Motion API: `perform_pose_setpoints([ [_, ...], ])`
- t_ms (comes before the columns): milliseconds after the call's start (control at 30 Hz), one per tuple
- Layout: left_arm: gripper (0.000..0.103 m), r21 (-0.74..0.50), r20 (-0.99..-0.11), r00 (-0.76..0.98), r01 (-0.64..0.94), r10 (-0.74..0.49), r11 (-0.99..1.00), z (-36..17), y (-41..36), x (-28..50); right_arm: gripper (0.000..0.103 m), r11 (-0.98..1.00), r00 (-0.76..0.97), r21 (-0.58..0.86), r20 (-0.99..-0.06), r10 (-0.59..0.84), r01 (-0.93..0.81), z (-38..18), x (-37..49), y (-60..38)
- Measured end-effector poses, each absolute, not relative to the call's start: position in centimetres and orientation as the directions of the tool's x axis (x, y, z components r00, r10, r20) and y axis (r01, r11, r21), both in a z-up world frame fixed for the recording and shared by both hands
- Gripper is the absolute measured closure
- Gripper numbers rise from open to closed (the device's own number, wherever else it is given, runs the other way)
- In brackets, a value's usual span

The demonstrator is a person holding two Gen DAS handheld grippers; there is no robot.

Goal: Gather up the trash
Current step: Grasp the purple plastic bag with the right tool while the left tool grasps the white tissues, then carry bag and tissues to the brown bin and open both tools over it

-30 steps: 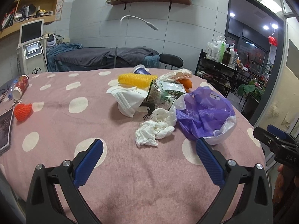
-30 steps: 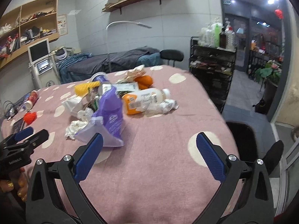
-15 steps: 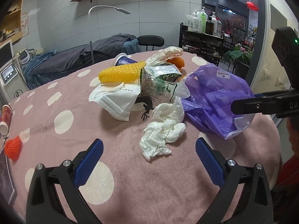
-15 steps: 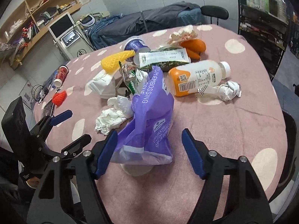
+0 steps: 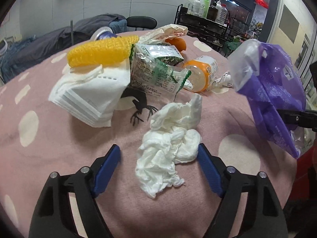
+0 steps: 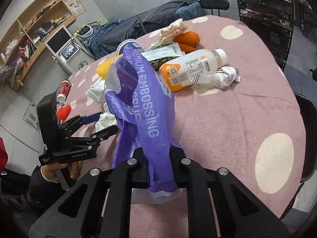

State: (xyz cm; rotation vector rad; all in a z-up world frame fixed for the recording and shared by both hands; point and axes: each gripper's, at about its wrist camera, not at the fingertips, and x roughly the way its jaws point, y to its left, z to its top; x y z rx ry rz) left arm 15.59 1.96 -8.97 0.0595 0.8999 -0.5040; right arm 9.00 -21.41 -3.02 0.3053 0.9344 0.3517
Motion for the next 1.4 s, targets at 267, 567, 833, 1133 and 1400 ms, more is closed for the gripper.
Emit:
perform_pose_setpoints([
  [267,0.068,-0.087,-0.727,0.570,0.478,-0.383,0.874,-8.7,-0.4,13.5,0.090,0.899,0.647,0.427,-0.659,0.385,-0.100,-3.2,7.2,-24.7],
  [567,0.078,-0.137,-0.661,0.574,0.542,-0.484,0.829,-5.4,-3.2,11.5,0.090,0.870,0.776,0.493,-0.551,0.307,0.006,-2.6,5.3,-31.2],
  [833,0.078,-0.177,-0.585,0.527,0.659,-0.617,0.731,-2.0,-9.7,11.8,0.090,0.845,0.819,0.428,-0.574,-0.019,0.320,-3.0,4.2,-43.4],
  [1133,0.078,-0.267,-0.535,0.412,0.746,-0.738,0.610,0.1,-18.9,15.8,0.090,0.774,0.577,0.299,-0.810,-0.103,0.558,-15.0,9.3,-52.2],
  [1400,0.078,-0.221,-0.558,0.352,0.810,-0.751,0.544,0.5,-27.1,18.5,0.090,0.752,0.408,0.248,-0.912,-0.030,0.611,-24.9,12.3,-54.9],
])
